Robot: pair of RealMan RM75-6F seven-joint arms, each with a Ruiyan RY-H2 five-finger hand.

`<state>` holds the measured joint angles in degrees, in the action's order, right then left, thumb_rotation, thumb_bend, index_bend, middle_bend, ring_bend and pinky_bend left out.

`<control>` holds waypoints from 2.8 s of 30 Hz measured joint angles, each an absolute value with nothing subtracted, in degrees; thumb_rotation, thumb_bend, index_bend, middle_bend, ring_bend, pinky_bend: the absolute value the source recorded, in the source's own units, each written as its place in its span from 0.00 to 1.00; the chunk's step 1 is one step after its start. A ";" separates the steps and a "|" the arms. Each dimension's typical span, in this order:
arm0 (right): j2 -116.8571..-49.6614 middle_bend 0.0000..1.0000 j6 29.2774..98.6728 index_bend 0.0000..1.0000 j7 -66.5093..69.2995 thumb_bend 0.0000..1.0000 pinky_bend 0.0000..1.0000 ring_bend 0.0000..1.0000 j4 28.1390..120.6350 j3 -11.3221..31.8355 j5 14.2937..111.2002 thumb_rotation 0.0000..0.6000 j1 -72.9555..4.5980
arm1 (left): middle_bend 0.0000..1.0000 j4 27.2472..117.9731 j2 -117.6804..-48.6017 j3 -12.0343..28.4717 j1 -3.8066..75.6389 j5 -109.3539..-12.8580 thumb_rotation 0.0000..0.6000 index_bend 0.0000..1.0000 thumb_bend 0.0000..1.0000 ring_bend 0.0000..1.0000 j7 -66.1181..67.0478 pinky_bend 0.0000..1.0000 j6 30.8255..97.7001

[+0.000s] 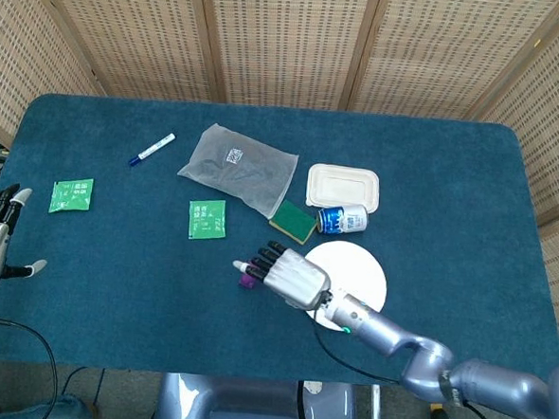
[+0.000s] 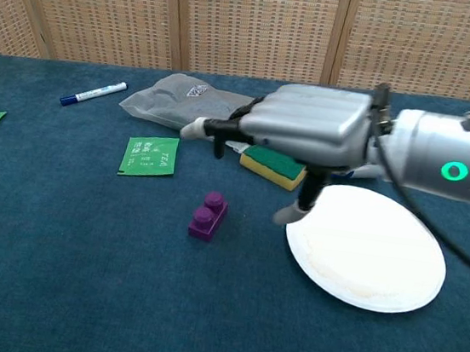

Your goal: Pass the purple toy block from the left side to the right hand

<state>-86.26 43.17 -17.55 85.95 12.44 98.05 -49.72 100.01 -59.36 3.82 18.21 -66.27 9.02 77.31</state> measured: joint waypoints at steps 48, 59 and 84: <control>-104.29 0.44 40.45 0.69 -29.27 0.28 0.40 0.36 62.68 6.93 89.04 1.00 -61.10 | 0.00 97.87 -58.44 7.12 17.14 -66.85 1.00 0.00 0.04 0.00 4.05 0.00 71.28; -103.17 0.48 45.54 0.75 -25.06 0.32 0.45 0.41 63.47 6.43 91.31 1.00 -61.21 | 0.00 97.79 -58.53 7.36 17.06 -67.08 1.00 0.00 0.04 0.00 4.05 0.00 70.87; -70.67 0.48 59.68 0.75 -24.87 0.33 0.45 0.40 78.33 1.54 87.02 1.00 -42.23 | 0.00 99.38 -59.16 7.21 16.80 -68.69 1.00 0.00 0.05 0.00 6.61 0.00 71.86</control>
